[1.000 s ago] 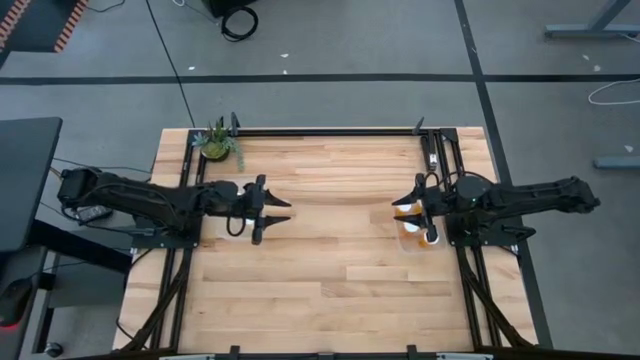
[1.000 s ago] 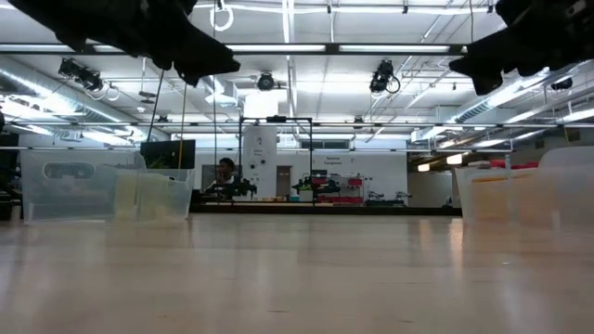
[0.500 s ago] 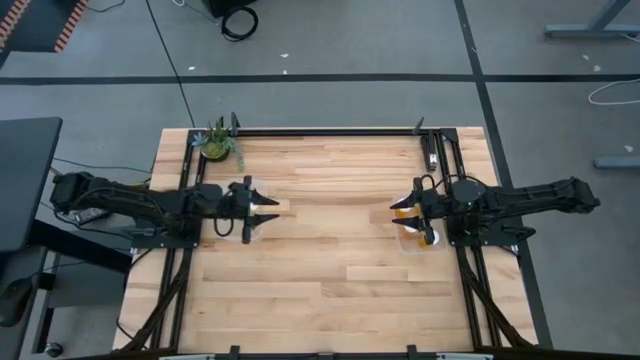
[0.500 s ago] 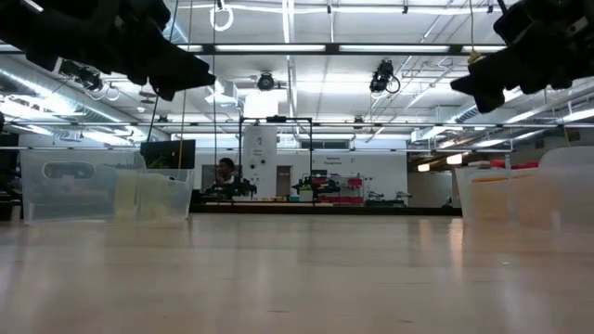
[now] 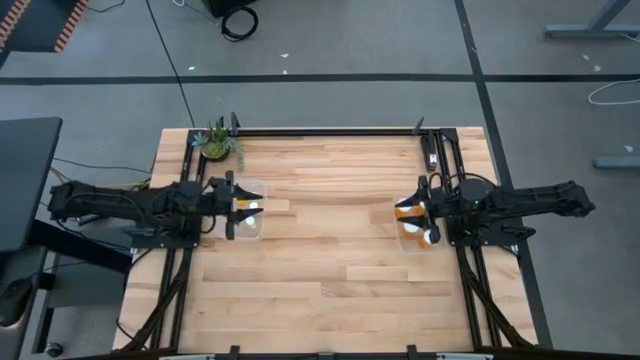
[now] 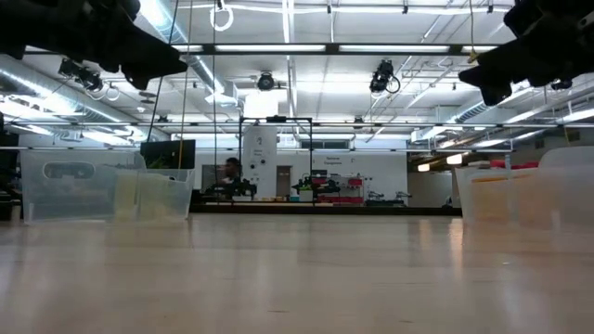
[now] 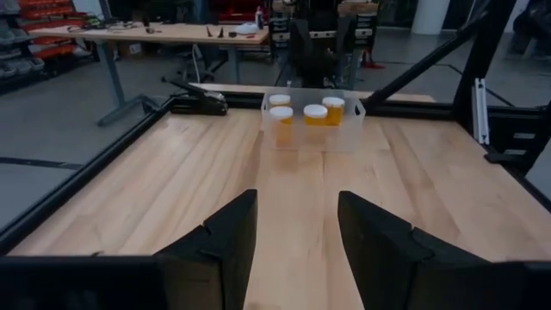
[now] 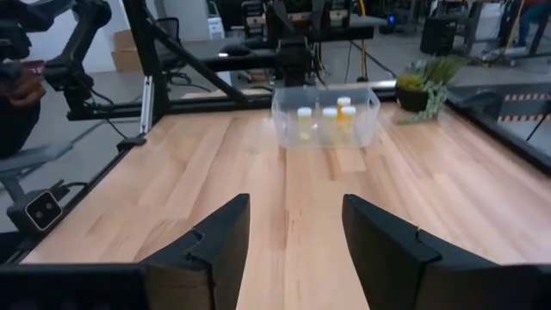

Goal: Pick and place medicine bottles into bin by pill shape (circle, oval)
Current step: Return to Home Position

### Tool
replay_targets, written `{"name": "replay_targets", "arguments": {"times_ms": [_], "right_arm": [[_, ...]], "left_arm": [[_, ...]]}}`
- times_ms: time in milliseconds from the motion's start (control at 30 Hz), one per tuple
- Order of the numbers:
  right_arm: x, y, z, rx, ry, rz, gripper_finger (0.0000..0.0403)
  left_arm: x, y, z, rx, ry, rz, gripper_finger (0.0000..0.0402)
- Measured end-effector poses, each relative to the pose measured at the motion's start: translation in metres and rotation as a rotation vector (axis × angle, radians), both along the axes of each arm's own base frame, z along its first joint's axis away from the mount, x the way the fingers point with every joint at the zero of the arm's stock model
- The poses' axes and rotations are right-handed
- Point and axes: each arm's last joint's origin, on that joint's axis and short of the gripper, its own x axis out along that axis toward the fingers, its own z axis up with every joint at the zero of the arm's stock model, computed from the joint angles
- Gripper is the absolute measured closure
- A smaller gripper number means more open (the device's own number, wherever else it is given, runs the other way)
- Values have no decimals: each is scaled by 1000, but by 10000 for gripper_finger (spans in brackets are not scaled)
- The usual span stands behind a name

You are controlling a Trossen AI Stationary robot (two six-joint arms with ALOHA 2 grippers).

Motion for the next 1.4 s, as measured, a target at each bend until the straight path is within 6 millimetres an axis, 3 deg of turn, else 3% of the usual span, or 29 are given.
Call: {"name": "replay_targets", "arguments": {"times_ms": [333, 533, 867, 1167, 1400], "right_arm": [[2, 0, -20, 50, -7, -6, 210], [3, 0, -27, 75, -9, -5, 210], [-3, 0, -3, 18, 9, 13, 210], [-1, 1, -27, 58, 41, 6, 210], [1, 1, -38, 76, 17, 4, 210]], "left_arm": [[-1, -2, -5, -25, 29, -11, 230], [-3, -2, -33, -56, 36, -3, 230], [-17, 1, -32, -48, -4, 29, 230], [-34, 2, -28, -47, -67, 50, 230], [-39, 2, -52, -79, -97, 53, 230]]}}
